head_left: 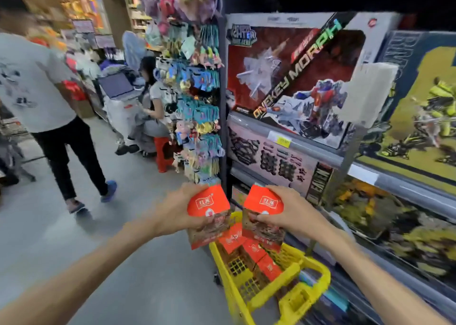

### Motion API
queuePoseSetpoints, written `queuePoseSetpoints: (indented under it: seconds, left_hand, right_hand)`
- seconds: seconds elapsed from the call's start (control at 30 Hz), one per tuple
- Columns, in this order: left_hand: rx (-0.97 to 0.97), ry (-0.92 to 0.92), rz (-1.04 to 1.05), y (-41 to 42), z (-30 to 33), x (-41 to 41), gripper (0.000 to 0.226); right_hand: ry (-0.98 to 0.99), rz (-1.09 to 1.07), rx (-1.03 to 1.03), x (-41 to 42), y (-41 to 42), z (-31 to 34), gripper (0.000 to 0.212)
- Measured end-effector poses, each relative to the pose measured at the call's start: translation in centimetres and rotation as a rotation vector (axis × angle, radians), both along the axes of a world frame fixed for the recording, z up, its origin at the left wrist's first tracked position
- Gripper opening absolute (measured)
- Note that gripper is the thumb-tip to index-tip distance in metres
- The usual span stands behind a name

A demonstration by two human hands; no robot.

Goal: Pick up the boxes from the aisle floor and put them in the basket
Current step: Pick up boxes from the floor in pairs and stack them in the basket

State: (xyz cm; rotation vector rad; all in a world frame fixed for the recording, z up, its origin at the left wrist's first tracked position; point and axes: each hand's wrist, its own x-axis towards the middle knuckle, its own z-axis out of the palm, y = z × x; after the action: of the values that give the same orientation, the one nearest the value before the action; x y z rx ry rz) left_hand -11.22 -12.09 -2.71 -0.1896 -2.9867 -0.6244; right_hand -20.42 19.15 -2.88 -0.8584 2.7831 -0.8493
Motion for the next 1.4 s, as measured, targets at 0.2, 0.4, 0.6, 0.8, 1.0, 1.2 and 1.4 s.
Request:
queuePoseSetpoints:
  seconds: [0.2, 0.4, 0.6, 0.8, 1.0, 1.2, 1.4]
  left_hand:
    - [-0.034, -0.081, -0.221, -1.4, -4.2, -12.1, 0.09]
    - [-0.073, -0.162, -0.497, -0.7, -9.3, -21.7, 0.089]
    - [-0.182, -0.219, -0.799, 0.6, -19.7, -29.2, 0.093]
    - [-0.193, -0.315, -0.979, 2.5, -30.8, -32.2, 0.091]
    - [-0.235, -0.408, -1.077, 4.7, -39.6, -32.7, 0.091]
    - [-0.28, -0.398, -1.166, 5.9, -46.7, -32.2, 0.093]
    - [-0.255, -0.367, -1.185, 6.5, -50.4, -30.9, 0.093]
  right_hand:
    - [-0.047, -0.19, 0.055, -5.7, -0.8, -3.7, 0.091]
    - [-0.099, -0.45, 0.092, -8.2, -1.2, -7.6, 0.097]
    - [-0.165, -0.733, 0.033, -8.3, -3.1, -13.6, 0.091]
    - [-0.254, -0.989, -0.001, -7.0, -5.1, -19.7, 0.099]
    - [-0.304, -1.089, 0.0, -5.9, -5.5, -25.0, 0.103]
    - [-0.311, -1.093, 0.0, -4.4, -5.8, -29.7, 0.096]
    - [-0.334, -1.032, 0.03, -4.5, -7.1, -32.4, 0.094]
